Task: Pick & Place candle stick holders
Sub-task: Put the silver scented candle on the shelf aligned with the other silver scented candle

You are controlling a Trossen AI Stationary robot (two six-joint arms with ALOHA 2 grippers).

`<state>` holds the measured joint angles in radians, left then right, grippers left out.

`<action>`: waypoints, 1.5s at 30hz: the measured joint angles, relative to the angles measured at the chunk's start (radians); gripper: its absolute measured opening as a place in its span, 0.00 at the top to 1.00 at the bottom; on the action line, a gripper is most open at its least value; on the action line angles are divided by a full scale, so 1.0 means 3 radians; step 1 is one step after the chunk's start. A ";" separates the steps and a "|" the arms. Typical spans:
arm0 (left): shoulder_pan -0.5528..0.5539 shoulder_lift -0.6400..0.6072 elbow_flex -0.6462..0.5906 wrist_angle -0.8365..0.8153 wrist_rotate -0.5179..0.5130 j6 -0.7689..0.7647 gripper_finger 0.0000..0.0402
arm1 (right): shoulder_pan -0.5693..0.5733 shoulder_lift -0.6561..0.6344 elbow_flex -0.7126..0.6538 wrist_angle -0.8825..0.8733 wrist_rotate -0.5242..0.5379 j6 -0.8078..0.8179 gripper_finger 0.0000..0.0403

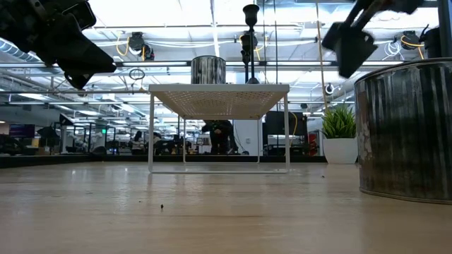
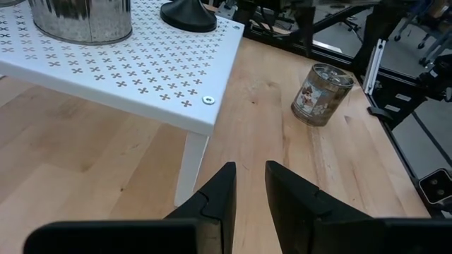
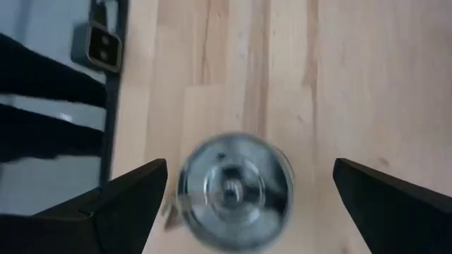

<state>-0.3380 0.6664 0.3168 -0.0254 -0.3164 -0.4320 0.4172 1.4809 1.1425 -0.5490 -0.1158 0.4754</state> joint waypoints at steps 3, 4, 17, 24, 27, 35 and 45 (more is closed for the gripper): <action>0.0001 0.0000 0.0000 0.0000 0.0002 0.0003 0.80 | 0.0168 -0.0010 0.0212 -0.0361 0.0279 -0.0061 0.01; -0.0001 0.0000 0.0000 -0.0001 0.0002 0.0003 0.80 | 0.0220 -0.0010 0.0293 -0.0483 0.0333 -0.0068 0.01; 0.0000 0.0000 0.0000 0.0000 0.0009 0.0004 0.80 | 0.0472 0.0181 0.0613 -0.0827 0.0378 0.0062 0.01; 0.0000 -0.0001 0.0000 0.0000 0.0011 0.0004 0.80 | 0.0387 0.0147 0.0615 -0.0838 0.0368 0.0374 0.01; -0.0001 0.0000 0.0000 0.0000 0.0011 0.0005 0.80 | 0.0381 0.0143 0.0615 -0.0786 0.0372 0.0499 0.01; 0.0000 -0.0001 0.0000 -0.0001 0.0010 0.0005 0.80 | 0.0374 0.0144 0.0615 -0.0543 0.0383 0.0480 0.01; 0.0001 -0.0001 0.0000 -0.0001 0.0005 0.0028 0.80 | 0.0374 0.0144 0.0614 0.0114 0.0383 0.0444 0.01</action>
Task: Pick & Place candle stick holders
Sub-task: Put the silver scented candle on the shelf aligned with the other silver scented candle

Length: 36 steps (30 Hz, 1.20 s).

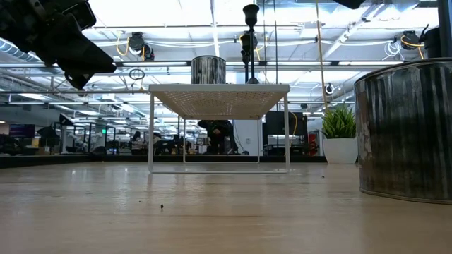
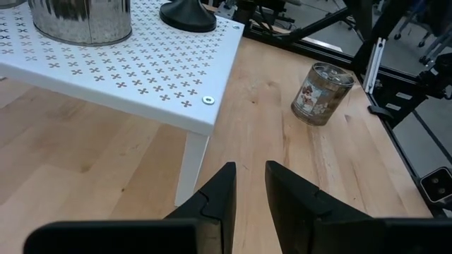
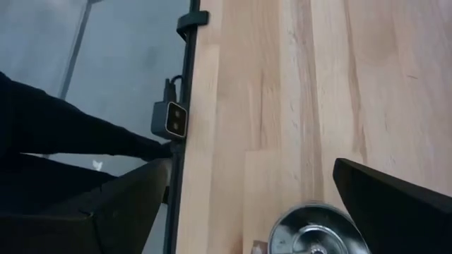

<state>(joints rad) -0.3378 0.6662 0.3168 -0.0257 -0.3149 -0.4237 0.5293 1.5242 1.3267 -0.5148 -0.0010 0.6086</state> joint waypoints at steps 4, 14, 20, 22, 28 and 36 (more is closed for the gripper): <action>-0.0001 0.0000 0.0000 0.0000 -0.0004 0.0001 0.80 | 0.0000 0.0000 0.0000 -0.0040 0.0000 0.0023 0.01; 0.0000 0.0000 0.0000 0.0000 -0.0004 -0.0004 0.80 | 0.0000 0.0000 0.0000 -0.0041 0.0006 0.0007 0.01; -0.0001 0.0000 0.0000 0.0000 -0.0004 -0.0011 0.80 | 0.0000 0.0000 0.0000 0.0026 -0.0013 0.0036 0.01; 0.0000 0.0000 0.0000 0.0000 -0.0004 -0.0010 0.80 | 0.0000 0.0000 0.0000 0.0048 -0.0058 -0.0039 0.01; 0.0000 0.0000 0.0000 0.0001 -0.0004 -0.0010 0.80 | -0.0040 0.0000 0.0000 -0.0126 -0.0338 -0.0067 0.01; 0.0000 0.0001 0.0000 0.0001 -0.0004 -0.0010 0.80 | -0.0036 0.0000 -0.0003 -0.0329 -0.0347 -0.0074 0.01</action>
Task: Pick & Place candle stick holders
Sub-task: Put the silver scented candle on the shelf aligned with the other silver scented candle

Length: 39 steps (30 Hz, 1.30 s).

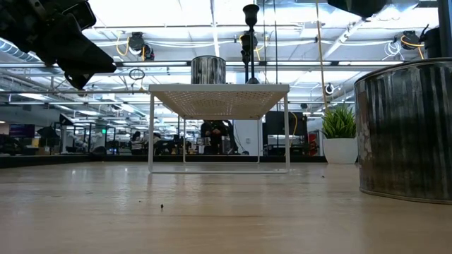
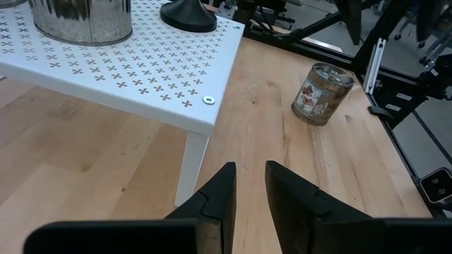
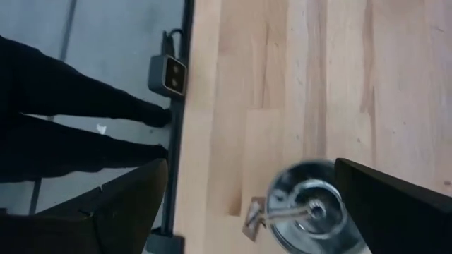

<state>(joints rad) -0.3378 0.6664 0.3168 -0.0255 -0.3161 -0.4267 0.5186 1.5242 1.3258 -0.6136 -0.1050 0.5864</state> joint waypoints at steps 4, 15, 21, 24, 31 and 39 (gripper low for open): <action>0.0000 0.0001 0.0000 -0.0001 0.0000 0.0000 0.80 | 0.0000 0.0027 0.0000 -0.0190 0.0011 0.0010 0.01; -0.0001 -0.0001 0.0000 -0.0001 0.0000 0.0010 0.80 | 0.0014 0.0434 0.0000 -0.0472 0.0004 -0.0070 0.01; -0.0001 -0.0001 0.0000 -0.0002 0.0000 0.0010 0.80 | 0.0014 0.0537 0.0164 -0.0759 0.0230 -0.0212 0.01; 0.0000 -0.0001 0.0000 -0.0002 0.0000 0.0010 0.80 | 0.0017 0.0539 0.0343 -0.1030 0.0484 -0.0318 0.01; 0.0000 -0.0001 0.0000 -0.0005 0.0000 0.0013 0.80 | 0.0036 0.0580 0.0420 -0.1158 0.0476 -0.0379 0.01; -0.0001 -0.0001 0.0000 -0.0003 0.0000 0.0015 0.80 | 0.0046 0.0859 0.0594 -0.1220 0.0399 -0.0521 0.01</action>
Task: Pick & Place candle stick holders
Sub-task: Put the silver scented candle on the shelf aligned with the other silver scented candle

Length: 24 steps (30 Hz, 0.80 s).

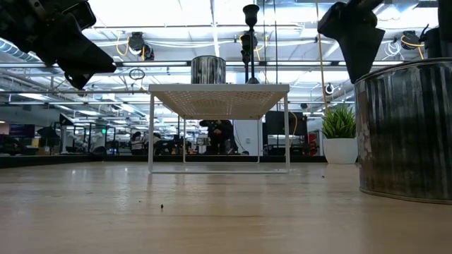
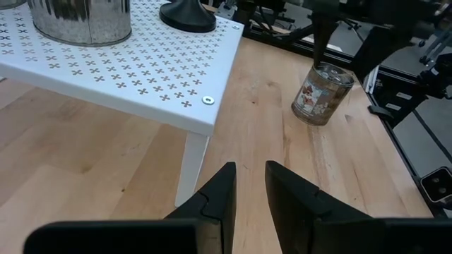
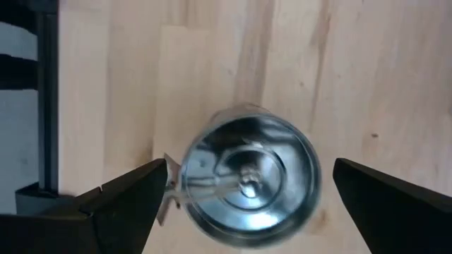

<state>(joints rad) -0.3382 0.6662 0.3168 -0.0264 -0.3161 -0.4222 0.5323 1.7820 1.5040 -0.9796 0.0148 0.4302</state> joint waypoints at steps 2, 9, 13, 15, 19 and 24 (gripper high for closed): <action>0.0000 0.0001 -0.0001 -0.0002 0.0000 0.0000 0.80 | 0.0000 0.0046 0.0057 -0.0048 0.0015 -0.0046 0.01; 0.0000 0.0000 -0.0001 0.0001 0.0001 -0.0001 0.80 | 0.0000 0.0059 0.0089 -0.0086 -0.0054 -0.0022 0.01; 0.0001 0.0000 -0.0001 0.0001 0.0001 -0.0001 0.80 | 0.0013 0.0059 0.0089 -0.0085 -0.0060 0.0005 0.01; 0.0001 0.0000 -0.0001 0.0000 0.0001 -0.0001 0.80 | 0.0027 0.0059 0.0089 -0.0085 -0.0061 0.0029 0.01; 0.0001 0.0000 -0.0001 0.0000 0.0000 0.0032 0.80 | 0.0045 0.0059 0.0089 -0.0088 -0.0060 0.0075 0.01; 0.0001 0.0000 -0.0001 0.0001 0.0000 0.0081 0.80 | 0.0043 0.0059 0.0089 -0.0092 -0.0056 0.0085 0.01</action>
<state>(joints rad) -0.3378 0.6662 0.3164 -0.0261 -0.3161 -0.3979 0.5453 1.7996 1.5307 -1.0073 -0.0021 0.4557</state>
